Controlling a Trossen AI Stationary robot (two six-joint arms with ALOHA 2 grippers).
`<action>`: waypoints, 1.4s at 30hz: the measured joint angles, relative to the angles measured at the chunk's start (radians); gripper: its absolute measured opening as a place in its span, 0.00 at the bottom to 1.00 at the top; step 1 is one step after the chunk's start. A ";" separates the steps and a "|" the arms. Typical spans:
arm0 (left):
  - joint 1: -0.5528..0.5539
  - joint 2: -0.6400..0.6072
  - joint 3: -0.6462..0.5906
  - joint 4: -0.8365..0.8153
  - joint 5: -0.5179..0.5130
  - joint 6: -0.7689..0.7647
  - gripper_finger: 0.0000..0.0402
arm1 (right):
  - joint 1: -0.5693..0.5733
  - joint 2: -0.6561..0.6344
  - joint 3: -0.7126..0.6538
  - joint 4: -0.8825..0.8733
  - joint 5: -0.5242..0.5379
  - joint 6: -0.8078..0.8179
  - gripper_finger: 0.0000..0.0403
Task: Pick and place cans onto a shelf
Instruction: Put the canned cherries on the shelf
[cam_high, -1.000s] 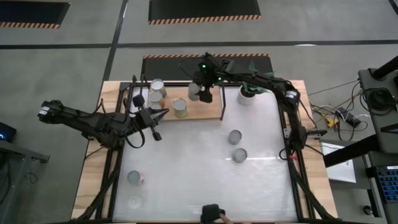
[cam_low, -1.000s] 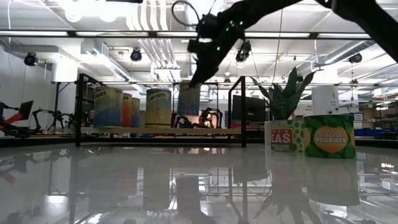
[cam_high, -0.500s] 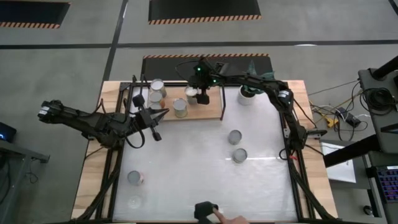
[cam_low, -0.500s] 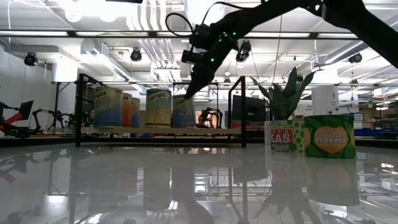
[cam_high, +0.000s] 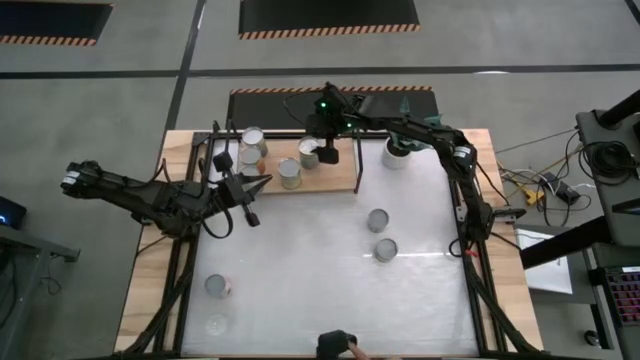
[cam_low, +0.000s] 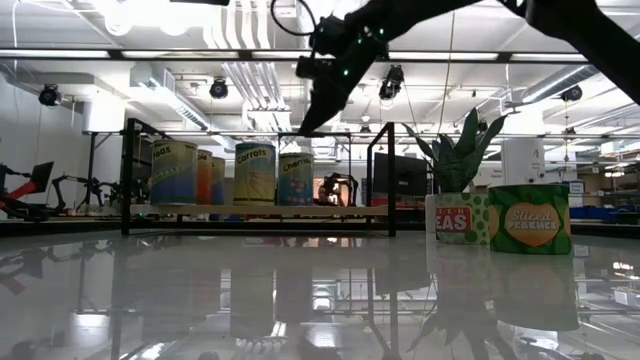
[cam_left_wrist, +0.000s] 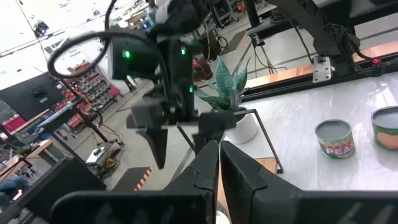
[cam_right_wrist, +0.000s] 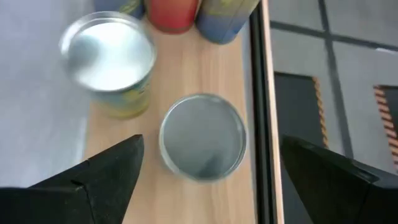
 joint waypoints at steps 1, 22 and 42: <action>0.000 0.000 0.000 -0.001 0.000 0.000 0.00 | 0.002 -0.004 0.013 -0.031 0.000 0.000 0.90; 0.000 0.000 0.000 -0.014 0.000 0.000 0.00 | -0.002 0.039 -0.051 -0.100 0.185 0.128 0.07; 0.000 0.001 -0.001 -0.014 0.000 0.000 0.00 | 0.037 0.098 -0.050 0.149 0.179 0.144 0.03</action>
